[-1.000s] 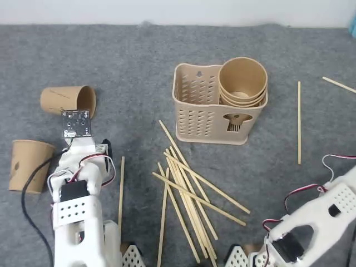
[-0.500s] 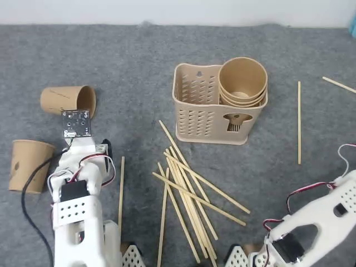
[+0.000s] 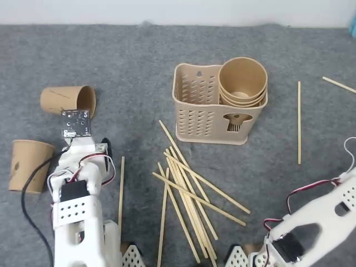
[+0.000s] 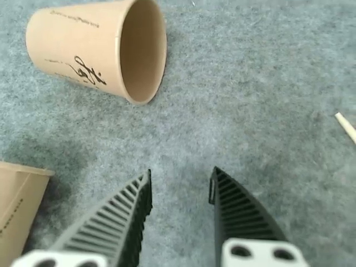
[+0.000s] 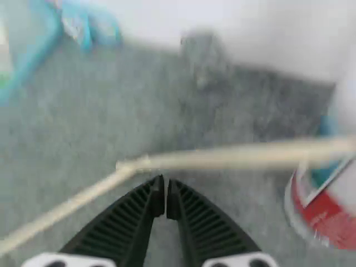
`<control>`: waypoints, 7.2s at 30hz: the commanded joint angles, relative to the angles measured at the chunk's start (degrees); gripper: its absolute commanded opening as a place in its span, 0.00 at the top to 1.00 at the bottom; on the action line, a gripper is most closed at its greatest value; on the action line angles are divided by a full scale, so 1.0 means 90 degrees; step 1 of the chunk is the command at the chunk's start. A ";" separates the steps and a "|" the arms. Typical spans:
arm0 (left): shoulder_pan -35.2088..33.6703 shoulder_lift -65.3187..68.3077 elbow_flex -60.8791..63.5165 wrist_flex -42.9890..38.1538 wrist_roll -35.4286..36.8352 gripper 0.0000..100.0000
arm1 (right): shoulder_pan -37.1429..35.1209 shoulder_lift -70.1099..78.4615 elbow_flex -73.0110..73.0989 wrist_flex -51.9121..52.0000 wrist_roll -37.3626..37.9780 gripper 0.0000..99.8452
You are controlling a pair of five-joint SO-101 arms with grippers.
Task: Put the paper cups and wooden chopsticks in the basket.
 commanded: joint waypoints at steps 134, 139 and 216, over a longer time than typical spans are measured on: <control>0.0020 -0.0020 -0.0103 -0.0195 -0.0059 0.83 | -0.2418 -0.0171 -0.0176 0.3219 0.6085 0.99; 0.0020 -0.0020 -0.0103 -0.0195 -0.0059 0.83 | -0.2125 -0.0278 -0.0195 0.3658 0.4415 0.99; 0.0010 -0.0020 -0.0122 -0.0313 -0.0059 0.83 | -0.5143 -0.3082 0.5558 0.0610 -0.2696 0.85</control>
